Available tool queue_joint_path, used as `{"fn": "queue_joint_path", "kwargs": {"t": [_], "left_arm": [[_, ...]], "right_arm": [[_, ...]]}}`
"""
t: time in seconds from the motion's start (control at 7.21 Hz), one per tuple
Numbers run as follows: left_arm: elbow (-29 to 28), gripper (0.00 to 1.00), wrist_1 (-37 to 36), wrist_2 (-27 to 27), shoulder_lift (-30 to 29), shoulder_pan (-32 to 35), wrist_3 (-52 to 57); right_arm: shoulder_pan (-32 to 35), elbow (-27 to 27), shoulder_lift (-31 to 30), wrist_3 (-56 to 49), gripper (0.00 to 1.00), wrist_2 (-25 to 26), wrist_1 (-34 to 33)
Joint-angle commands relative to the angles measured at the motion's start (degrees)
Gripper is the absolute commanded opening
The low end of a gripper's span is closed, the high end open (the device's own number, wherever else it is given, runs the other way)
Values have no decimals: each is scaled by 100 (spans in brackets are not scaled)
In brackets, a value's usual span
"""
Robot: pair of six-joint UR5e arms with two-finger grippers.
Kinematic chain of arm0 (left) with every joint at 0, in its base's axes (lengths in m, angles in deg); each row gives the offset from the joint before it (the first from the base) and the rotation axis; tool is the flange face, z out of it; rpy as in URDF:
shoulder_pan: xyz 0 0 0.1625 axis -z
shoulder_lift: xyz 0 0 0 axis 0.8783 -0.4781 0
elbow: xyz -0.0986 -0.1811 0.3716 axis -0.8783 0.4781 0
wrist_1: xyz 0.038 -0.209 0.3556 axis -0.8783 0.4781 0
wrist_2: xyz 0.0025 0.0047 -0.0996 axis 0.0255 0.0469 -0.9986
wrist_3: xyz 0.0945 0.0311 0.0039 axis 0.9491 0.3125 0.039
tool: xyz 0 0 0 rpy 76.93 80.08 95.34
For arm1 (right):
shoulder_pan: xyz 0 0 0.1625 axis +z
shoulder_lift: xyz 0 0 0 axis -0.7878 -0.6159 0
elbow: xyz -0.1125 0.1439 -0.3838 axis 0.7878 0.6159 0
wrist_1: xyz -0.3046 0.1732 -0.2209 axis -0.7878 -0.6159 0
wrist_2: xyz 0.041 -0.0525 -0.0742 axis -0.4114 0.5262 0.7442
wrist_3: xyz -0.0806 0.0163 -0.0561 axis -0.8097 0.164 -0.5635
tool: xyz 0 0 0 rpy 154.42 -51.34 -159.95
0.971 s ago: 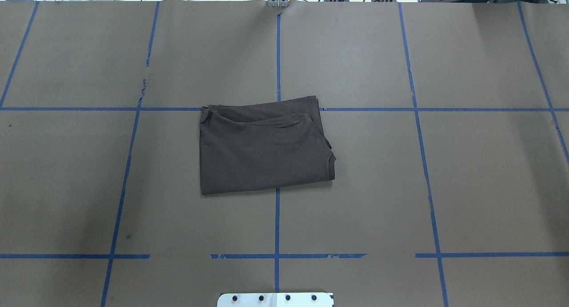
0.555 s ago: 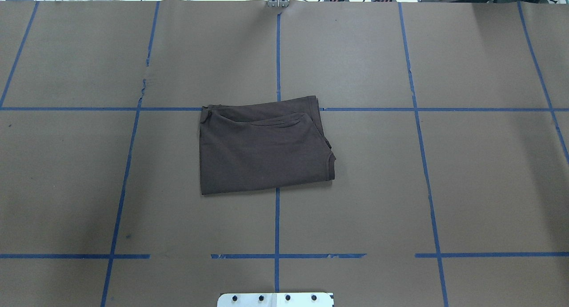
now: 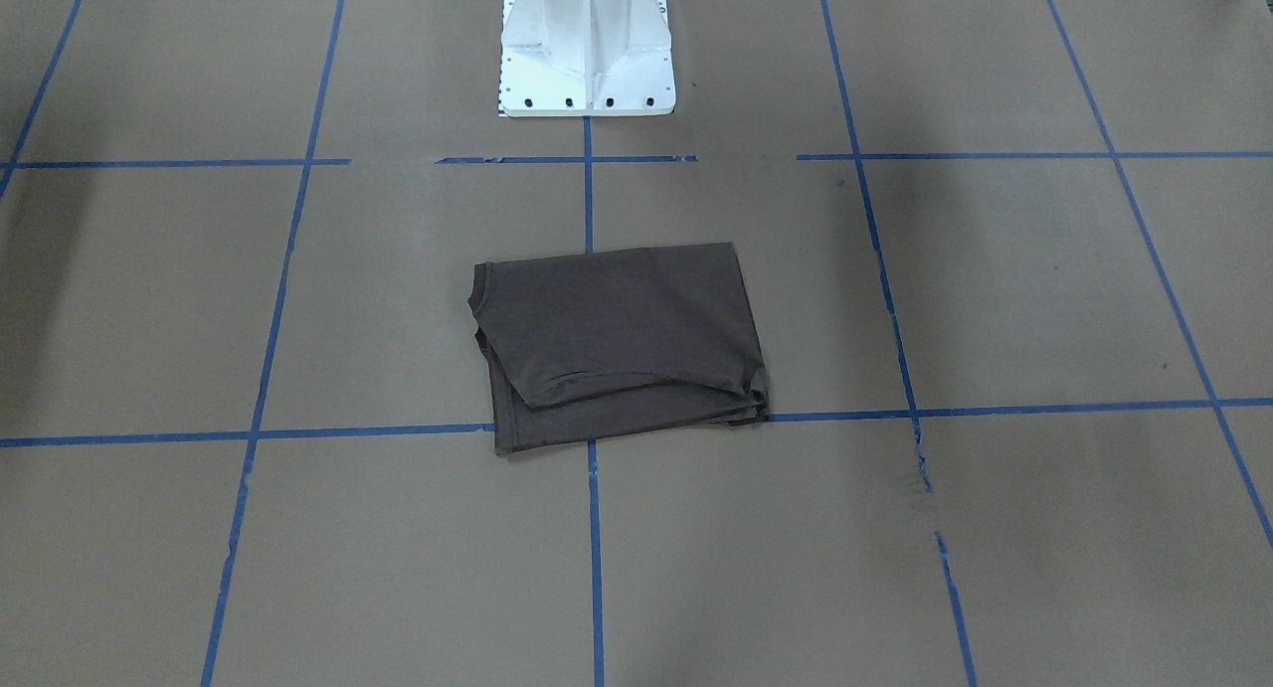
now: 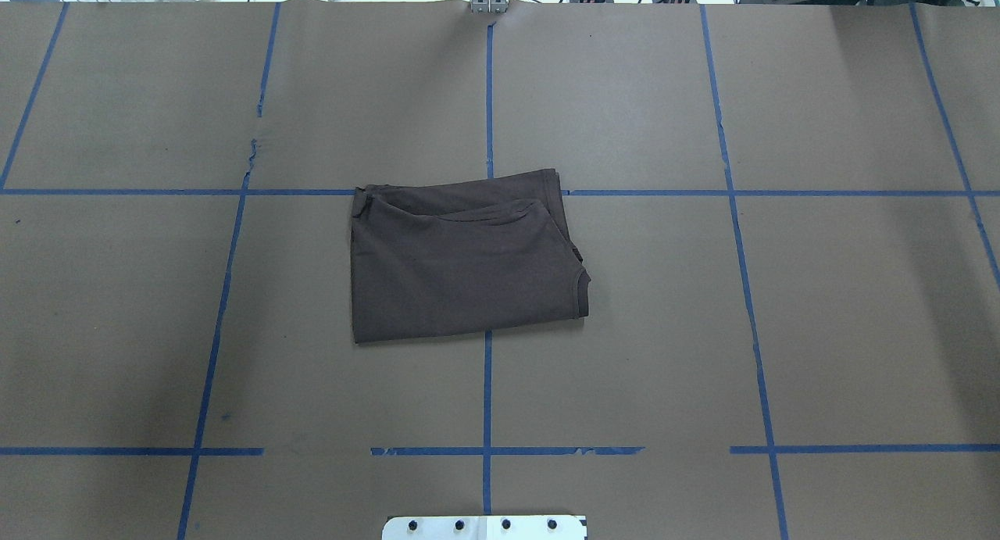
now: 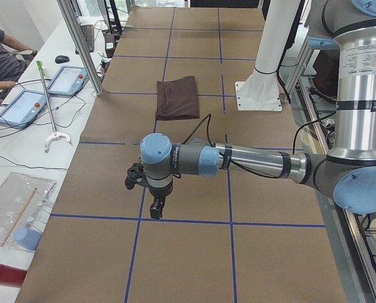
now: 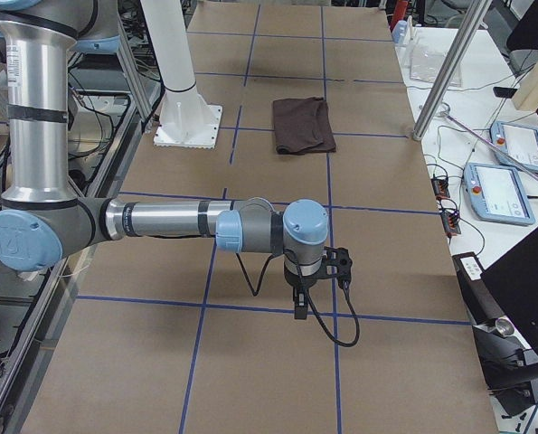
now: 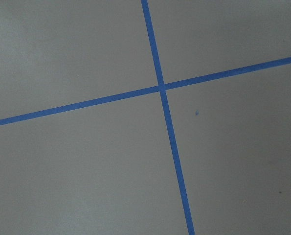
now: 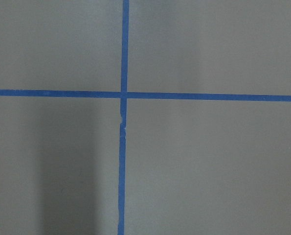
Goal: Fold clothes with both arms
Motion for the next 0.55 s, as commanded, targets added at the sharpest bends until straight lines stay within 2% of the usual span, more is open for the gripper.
{"fn": "queue_joint_path", "kwargs": {"t": [0.0,0.14,0.42], "left_arm": [[-26,100,11,0,0,-9,-236],[8,100,19,0,-9,-9,-673],[0,100,28,0,-9,-9,-757]], "right_arm": [[-2,-5,2,24,100,2,-11],[-11,21,2,24,100,2,-11],[-11,48,-6,24,100,-234,-11]]}}
